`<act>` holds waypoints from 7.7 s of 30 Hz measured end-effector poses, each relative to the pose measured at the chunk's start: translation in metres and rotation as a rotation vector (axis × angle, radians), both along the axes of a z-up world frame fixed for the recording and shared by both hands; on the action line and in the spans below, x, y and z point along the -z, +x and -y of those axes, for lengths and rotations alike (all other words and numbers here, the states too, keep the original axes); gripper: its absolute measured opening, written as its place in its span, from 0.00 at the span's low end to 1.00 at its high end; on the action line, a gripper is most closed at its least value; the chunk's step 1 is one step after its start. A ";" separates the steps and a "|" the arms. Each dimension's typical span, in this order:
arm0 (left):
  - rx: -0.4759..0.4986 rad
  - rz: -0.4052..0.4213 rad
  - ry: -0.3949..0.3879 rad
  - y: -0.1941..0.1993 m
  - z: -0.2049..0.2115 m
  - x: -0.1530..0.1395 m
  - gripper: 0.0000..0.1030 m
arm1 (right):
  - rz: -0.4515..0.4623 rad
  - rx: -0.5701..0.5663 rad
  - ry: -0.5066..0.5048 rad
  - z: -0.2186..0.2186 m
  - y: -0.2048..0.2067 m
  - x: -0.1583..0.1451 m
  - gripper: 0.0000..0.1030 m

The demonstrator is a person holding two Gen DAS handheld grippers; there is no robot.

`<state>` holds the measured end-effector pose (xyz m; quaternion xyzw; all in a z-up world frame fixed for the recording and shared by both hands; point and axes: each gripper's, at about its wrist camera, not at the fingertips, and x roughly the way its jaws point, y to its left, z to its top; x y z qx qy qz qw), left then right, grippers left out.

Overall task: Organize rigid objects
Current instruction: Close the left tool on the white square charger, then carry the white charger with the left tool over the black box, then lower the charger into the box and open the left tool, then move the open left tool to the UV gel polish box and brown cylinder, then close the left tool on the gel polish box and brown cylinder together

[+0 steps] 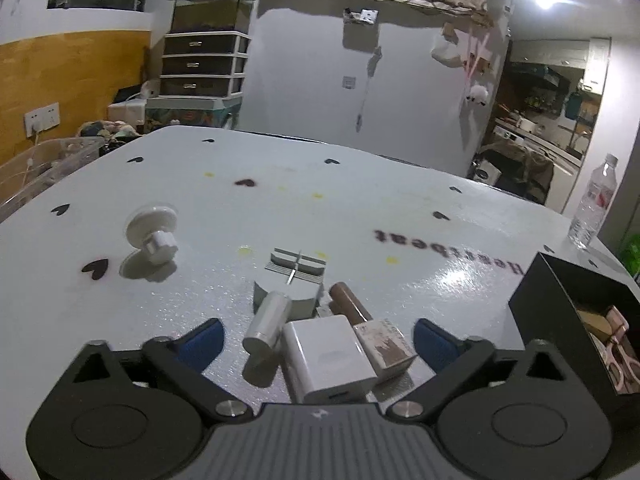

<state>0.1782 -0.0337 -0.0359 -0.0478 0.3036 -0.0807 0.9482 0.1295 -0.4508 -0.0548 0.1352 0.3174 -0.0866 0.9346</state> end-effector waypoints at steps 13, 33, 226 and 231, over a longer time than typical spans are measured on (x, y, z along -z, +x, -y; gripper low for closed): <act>0.236 -0.092 -0.018 -0.010 0.024 0.008 0.64 | -0.002 -0.004 -0.006 0.000 0.000 0.001 0.07; 0.147 -0.067 0.120 0.017 0.051 0.023 0.61 | -0.001 -0.016 0.004 0.002 -0.001 0.002 0.07; 0.274 -0.076 0.137 0.074 0.051 0.026 0.83 | -0.019 -0.009 0.045 0.008 0.003 0.005 0.08; 0.291 -0.042 0.076 0.063 0.053 0.017 0.83 | -0.020 -0.008 0.027 0.005 0.002 0.004 0.08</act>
